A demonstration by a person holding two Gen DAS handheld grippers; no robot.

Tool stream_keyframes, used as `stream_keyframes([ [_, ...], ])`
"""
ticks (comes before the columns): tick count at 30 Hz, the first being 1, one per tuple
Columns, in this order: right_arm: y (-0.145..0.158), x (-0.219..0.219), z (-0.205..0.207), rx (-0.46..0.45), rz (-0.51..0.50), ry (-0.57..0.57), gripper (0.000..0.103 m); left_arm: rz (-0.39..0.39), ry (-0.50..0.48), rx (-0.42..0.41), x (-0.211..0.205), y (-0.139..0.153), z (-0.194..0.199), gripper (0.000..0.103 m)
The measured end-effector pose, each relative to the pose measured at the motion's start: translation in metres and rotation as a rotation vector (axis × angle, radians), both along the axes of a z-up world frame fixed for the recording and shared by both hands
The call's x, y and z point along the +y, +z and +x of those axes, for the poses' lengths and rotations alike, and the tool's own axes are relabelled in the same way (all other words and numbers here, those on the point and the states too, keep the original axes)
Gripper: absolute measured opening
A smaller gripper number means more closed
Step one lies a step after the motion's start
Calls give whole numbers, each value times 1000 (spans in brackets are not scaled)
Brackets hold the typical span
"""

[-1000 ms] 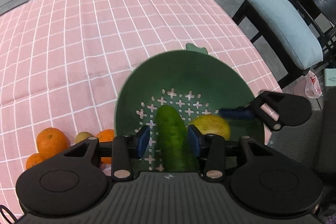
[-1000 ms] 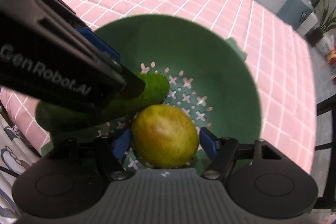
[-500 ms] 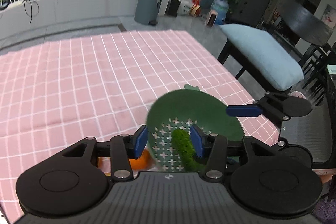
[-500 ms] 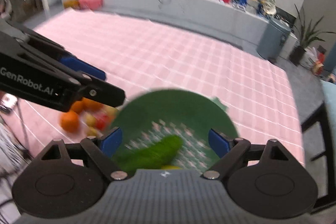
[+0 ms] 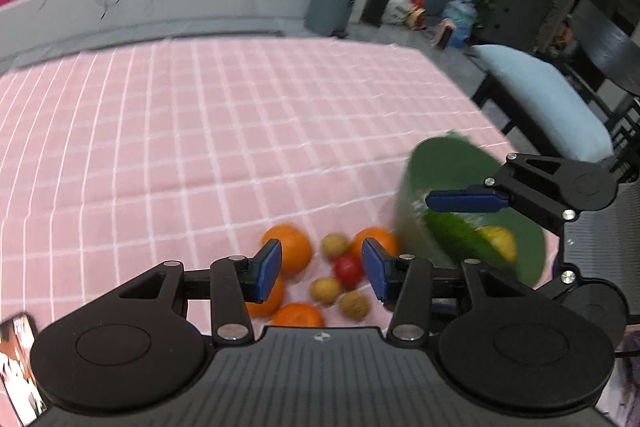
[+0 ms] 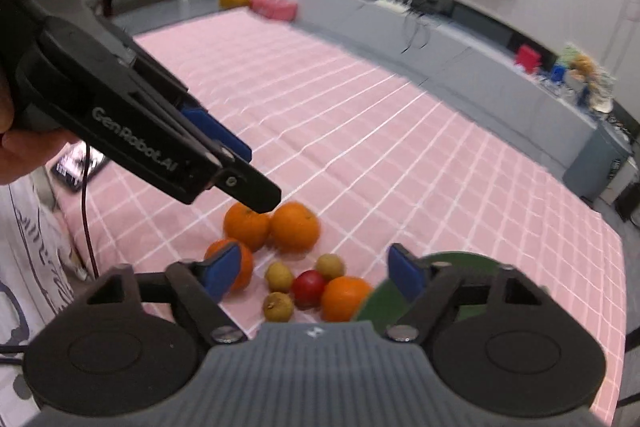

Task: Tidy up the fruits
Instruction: 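Grasp an orange with the left tool while the right tool grasps another orange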

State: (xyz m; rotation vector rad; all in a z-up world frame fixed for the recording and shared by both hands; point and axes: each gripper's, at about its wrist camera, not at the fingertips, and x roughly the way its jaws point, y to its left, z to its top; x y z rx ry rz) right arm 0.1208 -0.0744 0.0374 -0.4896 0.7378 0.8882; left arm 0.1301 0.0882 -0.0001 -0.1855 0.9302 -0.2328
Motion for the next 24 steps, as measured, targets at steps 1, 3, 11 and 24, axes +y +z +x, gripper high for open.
stream_keyframes([
  [1, -4, 5, 2, 7, -19, 8, 63, -4, 19, 17, 5, -7, 1, 55],
  [3, -12, 17, 9, 22, -47, 19, 57, -23, 49, 49, 15, -20, 4, 55],
  [11, -35, 46, 33, 79, -123, 52, 45, -107, 83, 151, 37, -59, 15, 56],
  [24, -63, 74, 52, 69, -242, 201, 44, -73, 56, 195, 35, -75, 26, 50],
])
